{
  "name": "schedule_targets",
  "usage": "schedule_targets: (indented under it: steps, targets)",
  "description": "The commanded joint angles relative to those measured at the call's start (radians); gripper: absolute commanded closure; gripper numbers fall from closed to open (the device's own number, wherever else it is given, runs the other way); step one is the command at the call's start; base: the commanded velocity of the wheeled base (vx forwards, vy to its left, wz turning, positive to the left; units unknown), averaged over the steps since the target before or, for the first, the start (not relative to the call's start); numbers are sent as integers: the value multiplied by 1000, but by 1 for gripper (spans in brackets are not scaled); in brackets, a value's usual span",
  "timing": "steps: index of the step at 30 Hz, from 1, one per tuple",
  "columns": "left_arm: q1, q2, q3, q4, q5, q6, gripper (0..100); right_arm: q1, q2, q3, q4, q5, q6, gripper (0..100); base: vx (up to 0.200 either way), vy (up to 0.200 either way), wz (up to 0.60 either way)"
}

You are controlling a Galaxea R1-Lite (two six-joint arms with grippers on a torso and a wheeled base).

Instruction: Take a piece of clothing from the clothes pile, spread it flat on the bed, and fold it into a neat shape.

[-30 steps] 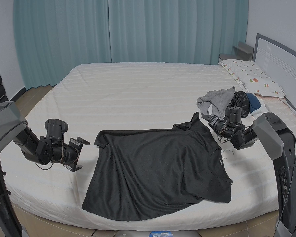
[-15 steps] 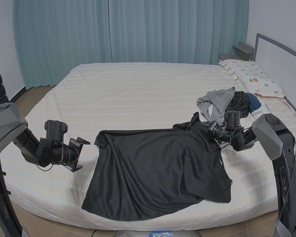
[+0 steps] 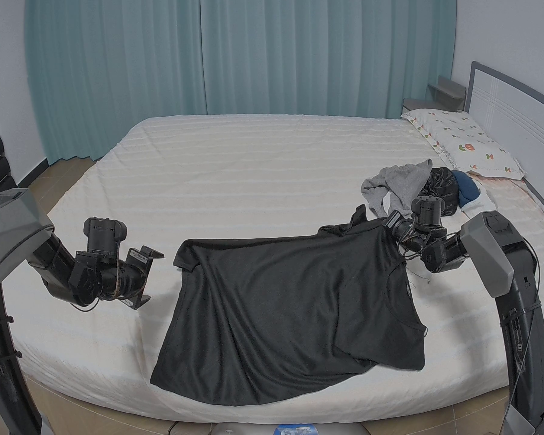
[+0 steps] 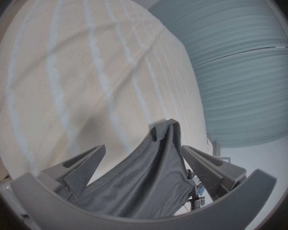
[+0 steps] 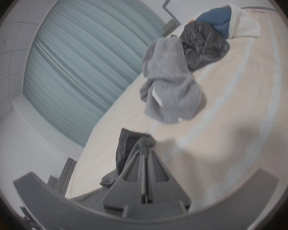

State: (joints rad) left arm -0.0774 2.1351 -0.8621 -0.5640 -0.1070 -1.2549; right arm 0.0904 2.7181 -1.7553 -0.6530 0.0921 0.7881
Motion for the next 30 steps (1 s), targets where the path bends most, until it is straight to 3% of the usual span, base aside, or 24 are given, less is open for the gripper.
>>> schedule_targets:
  steps: [1,5,18,25,26,30]
  targets:
    - [-36,35,-28,-71,21,-5,0,-14,5,-19,-34,-23,2,100,0,0,0]
    - [-67,85,-80,-91,35,6,0,-8,5,-13,-36,-31,0,100,0,0,0]
    - [-87,259,-282,-86,109,227,0,12,9,-12,-27,-31,2,100,0,0,0]
    - [-87,332,-403,-74,115,246,0,12,15,-12,-31,-32,2,100,0,0,0]
    - [-87,335,-410,-74,115,247,100,12,15,-12,-31,-32,2,100,0,0,0]
    - [-85,364,-451,-68,116,275,100,12,14,-12,-30,-37,2,100,0,0,0]
